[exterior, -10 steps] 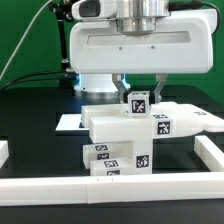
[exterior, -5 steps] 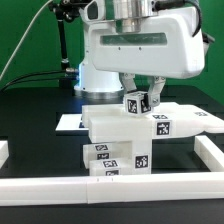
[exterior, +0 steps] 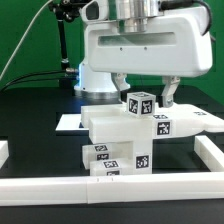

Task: Assemble chair

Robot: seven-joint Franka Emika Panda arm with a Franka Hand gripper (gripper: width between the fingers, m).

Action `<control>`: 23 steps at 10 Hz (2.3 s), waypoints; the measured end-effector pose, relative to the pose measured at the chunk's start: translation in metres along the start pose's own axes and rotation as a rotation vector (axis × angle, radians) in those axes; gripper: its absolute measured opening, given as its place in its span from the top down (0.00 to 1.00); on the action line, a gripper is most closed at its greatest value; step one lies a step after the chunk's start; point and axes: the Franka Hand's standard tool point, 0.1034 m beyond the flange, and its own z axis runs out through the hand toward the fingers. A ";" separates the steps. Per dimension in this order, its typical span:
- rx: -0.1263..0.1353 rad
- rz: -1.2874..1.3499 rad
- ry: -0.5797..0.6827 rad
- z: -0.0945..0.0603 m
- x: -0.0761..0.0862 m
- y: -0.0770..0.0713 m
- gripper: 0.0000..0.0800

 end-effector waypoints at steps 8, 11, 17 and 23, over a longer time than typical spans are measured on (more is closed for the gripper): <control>-0.048 -0.782 0.025 -0.001 0.005 0.008 0.19; -0.049 -0.798 0.023 0.000 0.006 0.011 0.19; -0.042 -0.451 0.030 0.000 0.006 0.010 0.64; -0.006 0.167 0.033 0.001 0.004 0.005 0.64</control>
Offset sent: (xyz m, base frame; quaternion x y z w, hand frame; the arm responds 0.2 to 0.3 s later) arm 0.0000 0.0000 0.0000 0.0000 0.0000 -0.1296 0.9916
